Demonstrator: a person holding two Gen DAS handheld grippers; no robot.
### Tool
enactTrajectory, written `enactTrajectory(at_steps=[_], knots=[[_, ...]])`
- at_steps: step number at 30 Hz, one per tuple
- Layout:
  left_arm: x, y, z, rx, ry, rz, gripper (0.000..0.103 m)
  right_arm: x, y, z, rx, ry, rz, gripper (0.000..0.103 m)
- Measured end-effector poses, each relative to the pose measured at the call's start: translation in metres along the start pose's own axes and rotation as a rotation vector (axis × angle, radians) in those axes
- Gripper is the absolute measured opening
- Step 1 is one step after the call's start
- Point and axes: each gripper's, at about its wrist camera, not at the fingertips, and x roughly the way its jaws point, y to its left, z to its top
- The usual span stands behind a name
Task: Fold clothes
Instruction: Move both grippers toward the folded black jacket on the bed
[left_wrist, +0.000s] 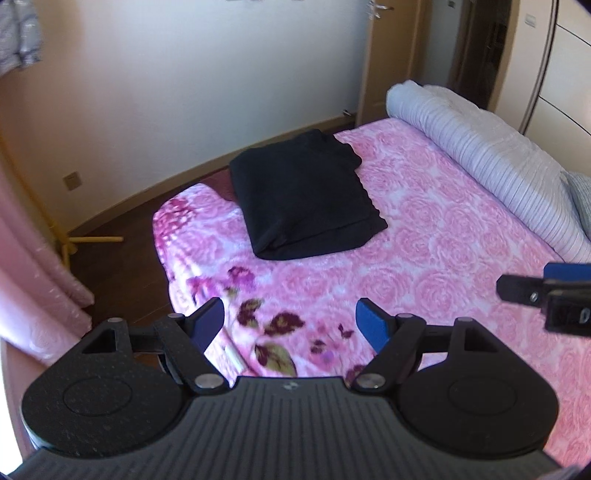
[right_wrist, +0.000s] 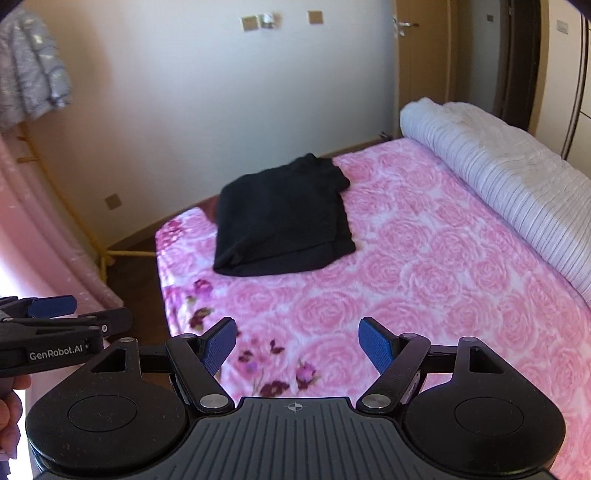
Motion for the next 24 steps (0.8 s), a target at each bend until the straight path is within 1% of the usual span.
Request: enactTrajectory(at_steps=[4, 10, 12, 16, 21, 24], knots=[[0.026, 0.016, 0.022, 0.045, 0.018, -0.037, 0.075, 0.019, 0.005, 0.025, 0.036, 0.000, -0.016, 0.076], [0.042, 0.026, 0.048, 0.058, 0.022, -0.054, 0.075, 0.034, 0.007, 0.046, 0.040, 0.010, -0.072, 0.076], [0.041, 0.026, 0.053, 0.061, 0.019, -0.051, 0.075, 0.032, 0.005, 0.049, 0.041, 0.009, -0.079, 0.076], [0.028, 0.023, 0.057, 0.072, -0.007, -0.025, 0.075, 0.029, 0.000, 0.051, 0.037, -0.010, -0.073, 0.076], [0.008, 0.025, 0.060, 0.075, -0.039, 0.020, 0.075, 0.030, -0.002, 0.056, 0.035, -0.026, -0.021, 0.076], [0.004, 0.032, 0.058, 0.087, -0.060, 0.025, 0.075, 0.039, -0.001, 0.057, 0.021, -0.032, 0.008, 0.076]])
